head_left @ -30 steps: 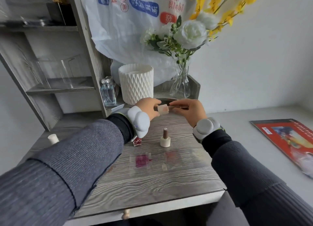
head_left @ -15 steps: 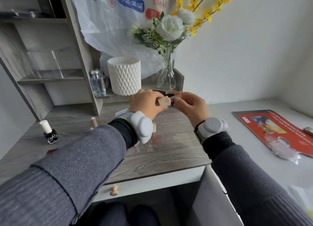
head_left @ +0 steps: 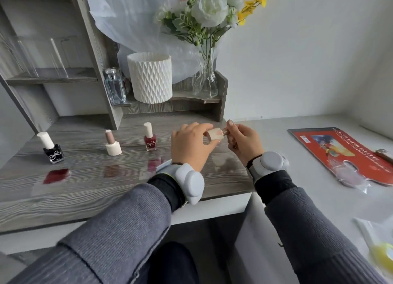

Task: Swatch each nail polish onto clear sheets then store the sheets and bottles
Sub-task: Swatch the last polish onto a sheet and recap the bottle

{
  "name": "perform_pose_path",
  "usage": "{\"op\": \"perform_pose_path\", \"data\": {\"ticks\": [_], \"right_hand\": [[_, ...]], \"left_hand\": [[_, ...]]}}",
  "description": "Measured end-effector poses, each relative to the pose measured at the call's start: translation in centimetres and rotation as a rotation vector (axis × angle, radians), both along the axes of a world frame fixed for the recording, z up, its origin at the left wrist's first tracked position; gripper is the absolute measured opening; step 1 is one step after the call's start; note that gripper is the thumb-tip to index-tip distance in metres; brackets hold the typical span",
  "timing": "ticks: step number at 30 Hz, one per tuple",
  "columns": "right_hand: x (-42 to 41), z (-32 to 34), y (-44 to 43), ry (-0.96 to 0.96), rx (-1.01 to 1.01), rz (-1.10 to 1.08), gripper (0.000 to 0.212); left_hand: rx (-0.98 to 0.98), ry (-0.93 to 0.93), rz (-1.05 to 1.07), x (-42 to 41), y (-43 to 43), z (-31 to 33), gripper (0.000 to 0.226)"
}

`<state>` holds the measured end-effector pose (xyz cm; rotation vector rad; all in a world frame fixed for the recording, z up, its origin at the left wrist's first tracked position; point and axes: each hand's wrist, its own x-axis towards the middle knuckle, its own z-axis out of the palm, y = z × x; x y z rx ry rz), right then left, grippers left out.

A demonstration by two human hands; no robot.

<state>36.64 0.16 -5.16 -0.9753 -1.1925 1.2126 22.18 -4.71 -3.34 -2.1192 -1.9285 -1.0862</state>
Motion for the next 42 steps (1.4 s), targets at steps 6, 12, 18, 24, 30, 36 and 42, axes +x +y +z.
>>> {"op": "perform_pose_path", "data": {"ticks": [6, 12, 18, 24, 30, 36, 42], "right_hand": [[-0.2, -0.3, -0.1, 0.029, 0.046, 0.048, 0.030], [-0.6, -0.9, -0.5, -0.171, 0.215, 0.038, 0.022], [-0.5, -1.0, -0.5, -0.268, 0.355, 0.038, 0.019], [-0.4, -0.8, -0.8, -0.232, 0.390, 0.041, 0.014], [-0.7, -0.5, -1.0, -0.223, 0.234, -0.063, 0.022], [-0.4, -0.9, -0.7, -0.419, 0.279, -0.224, 0.043], [-0.5, -0.7, -1.0, -0.340, 0.298, -0.149, 0.025]], "left_hand": [[0.139, -0.048, -0.019, 0.0, -0.3, -1.7, 0.036], [0.186, 0.034, 0.028, -0.7, -0.3, -3.0, 0.035], [0.209, 0.061, 0.051, -0.8, -0.2, -3.5, 0.032], [0.217, 0.025, 0.037, -0.6, -0.4, -3.7, 0.040], [0.228, -0.013, 0.073, -0.7, -0.3, -3.8, 0.036], [0.258, -0.019, 0.109, -0.8, -0.4, -3.8, 0.035], [0.214, -0.045, 0.117, -0.8, -0.3, -3.9, 0.034]]}}
